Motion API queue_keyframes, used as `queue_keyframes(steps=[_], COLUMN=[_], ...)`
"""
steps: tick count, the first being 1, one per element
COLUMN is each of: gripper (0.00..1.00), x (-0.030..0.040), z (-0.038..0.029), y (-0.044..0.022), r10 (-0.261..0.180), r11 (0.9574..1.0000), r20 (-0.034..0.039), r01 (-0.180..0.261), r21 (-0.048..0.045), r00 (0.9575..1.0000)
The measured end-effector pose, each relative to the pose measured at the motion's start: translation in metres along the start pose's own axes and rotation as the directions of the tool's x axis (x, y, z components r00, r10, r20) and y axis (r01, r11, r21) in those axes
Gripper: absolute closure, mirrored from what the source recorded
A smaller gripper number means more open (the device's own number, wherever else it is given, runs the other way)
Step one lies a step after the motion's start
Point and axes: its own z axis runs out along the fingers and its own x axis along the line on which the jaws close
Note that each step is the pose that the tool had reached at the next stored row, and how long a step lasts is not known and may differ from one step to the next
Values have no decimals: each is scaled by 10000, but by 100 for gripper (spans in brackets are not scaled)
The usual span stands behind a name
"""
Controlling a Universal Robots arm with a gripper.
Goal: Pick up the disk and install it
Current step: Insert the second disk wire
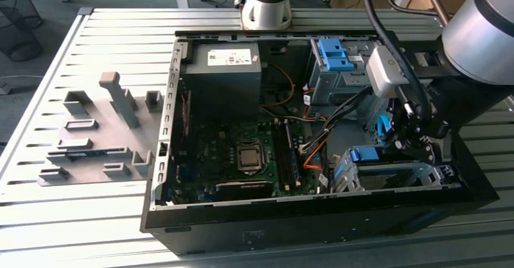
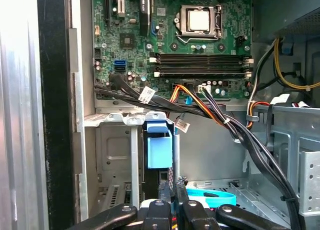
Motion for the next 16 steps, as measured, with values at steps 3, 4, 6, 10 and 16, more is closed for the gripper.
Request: queue_keyframes(steps=[3,4,6,10,16], gripper=[84,84,84,84,84], x=[4,6,9,12,12], z=[4,6,12,24,30], y=[1,1,1,-3,-17], r10=[0,0,0,0,2], r11=[10000,10000,10000,10000,10000], r20=[0,0,-1,-2,14], r01=[0,0,0,0,-2], r21=[1,1,1,1,1], r00=[10000,10000,10000,10000,10000])
